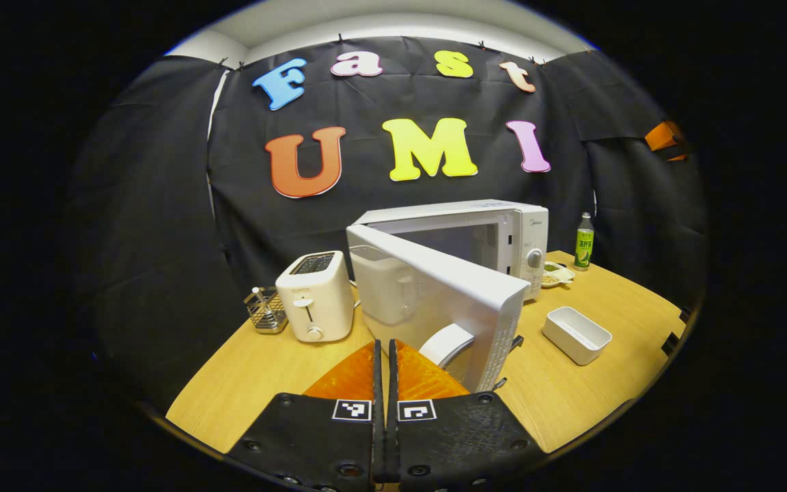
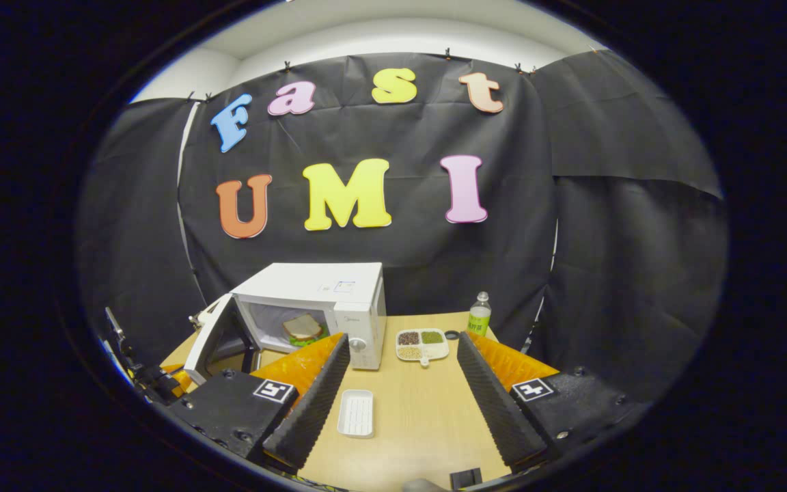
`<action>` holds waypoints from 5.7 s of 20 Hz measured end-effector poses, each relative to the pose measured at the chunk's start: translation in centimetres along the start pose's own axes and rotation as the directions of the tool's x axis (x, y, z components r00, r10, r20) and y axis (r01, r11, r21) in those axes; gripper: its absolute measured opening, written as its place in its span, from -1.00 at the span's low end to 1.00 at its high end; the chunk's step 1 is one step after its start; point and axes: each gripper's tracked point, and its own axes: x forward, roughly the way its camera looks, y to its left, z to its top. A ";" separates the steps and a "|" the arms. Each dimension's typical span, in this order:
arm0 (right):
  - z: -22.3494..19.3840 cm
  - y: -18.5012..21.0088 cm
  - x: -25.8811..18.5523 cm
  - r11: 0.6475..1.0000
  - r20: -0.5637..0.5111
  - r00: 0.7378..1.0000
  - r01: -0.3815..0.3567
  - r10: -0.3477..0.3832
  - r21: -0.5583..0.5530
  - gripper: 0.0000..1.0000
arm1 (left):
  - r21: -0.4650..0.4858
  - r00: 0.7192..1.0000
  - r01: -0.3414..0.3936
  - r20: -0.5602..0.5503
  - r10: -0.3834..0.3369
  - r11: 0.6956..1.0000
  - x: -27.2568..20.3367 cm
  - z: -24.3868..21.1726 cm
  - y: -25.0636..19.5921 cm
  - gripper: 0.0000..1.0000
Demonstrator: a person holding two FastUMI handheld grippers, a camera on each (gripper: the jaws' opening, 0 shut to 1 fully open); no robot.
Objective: Open the microwave oven with the left hand, put the food in, and close the microwave oven.
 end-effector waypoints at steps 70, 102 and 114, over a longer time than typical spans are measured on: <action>1.0 -2.6 3.9 0.999 0.056 0.997 -0.045 0.044 0.001 0.83 | -0.056 0.991 0.062 0.122 -0.054 0.997 5.5 15.2 -12.5 0.93; 4.5 2.6 -6.8 0.998 0.214 0.975 -0.050 0.058 -0.046 0.83 | -0.116 0.953 -0.053 0.292 0.085 0.992 -13.9 24.3 -2.7 0.93; 4.4 2.5 -7.2 0.998 0.218 0.974 -0.059 0.066 -0.038 0.83 | -0.120 0.950 -0.056 0.298 0.089 0.991 -14.5 24.4 -3.1 0.92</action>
